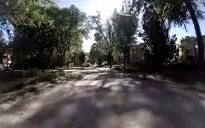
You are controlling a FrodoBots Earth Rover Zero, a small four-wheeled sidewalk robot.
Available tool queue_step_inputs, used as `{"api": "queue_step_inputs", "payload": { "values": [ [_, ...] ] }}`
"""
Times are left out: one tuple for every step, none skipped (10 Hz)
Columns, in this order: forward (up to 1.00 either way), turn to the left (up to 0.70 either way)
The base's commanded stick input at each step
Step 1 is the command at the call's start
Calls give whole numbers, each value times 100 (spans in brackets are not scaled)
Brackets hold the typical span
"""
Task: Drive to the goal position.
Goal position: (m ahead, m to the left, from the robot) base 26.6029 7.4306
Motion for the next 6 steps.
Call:
{"api": "queue_step_inputs", "payload": {
  "values": [
    [100,6],
    [100,6],
    [100,6],
    [100,6],
    [100,6],
    [100,6]
  ]
}}
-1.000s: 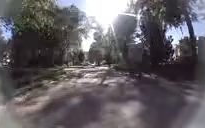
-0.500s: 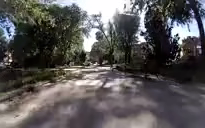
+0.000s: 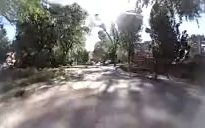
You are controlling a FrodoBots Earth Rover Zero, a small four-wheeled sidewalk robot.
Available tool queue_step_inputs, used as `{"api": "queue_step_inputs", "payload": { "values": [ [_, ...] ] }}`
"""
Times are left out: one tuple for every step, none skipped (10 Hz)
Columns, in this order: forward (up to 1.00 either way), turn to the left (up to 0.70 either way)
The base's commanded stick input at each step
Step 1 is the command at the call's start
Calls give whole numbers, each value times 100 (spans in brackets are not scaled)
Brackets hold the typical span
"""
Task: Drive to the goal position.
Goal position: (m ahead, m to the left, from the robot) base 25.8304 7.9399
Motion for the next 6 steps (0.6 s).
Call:
{"api": "queue_step_inputs", "payload": {
  "values": [
    [100,6],
    [100,6],
    [100,6],
    [100,6],
    [100,6],
    [100,6]
  ]
}}
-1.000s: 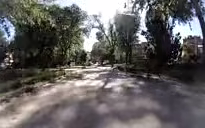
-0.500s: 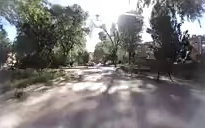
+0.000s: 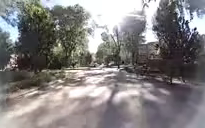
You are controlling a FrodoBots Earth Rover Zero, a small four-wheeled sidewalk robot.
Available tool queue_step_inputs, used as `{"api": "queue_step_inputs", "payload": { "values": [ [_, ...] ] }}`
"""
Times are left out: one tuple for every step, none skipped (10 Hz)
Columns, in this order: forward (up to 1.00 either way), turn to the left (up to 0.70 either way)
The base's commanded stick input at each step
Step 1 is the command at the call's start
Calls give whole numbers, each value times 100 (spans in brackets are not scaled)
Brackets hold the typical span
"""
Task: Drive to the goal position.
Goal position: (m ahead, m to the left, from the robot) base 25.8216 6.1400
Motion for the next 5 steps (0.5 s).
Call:
{"api": "queue_step_inputs", "payload": {
  "values": [
    [100,6],
    [100,6],
    [100,6],
    [100,6],
    [100,6]
  ]
}}
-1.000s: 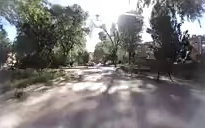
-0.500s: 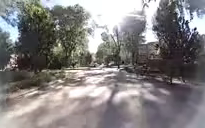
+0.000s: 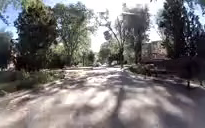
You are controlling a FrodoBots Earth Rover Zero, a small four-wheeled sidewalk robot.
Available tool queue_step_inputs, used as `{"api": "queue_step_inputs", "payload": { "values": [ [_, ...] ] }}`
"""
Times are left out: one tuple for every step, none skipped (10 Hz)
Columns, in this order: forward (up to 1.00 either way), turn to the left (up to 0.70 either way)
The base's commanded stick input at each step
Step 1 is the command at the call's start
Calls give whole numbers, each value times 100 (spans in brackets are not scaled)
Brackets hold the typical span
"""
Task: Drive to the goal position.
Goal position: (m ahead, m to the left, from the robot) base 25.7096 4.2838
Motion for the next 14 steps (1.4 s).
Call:
{"api": "queue_step_inputs", "payload": {
  "values": [
    [100,6],
    [100,6],
    [100,6],
    [100,6],
    [100,6],
    [100,6],
    [100,6],
    [100,6],
    [100,6],
    [100,6],
    [100,6],
    [100,6],
    [100,5],
    [100,-2]
  ]
}}
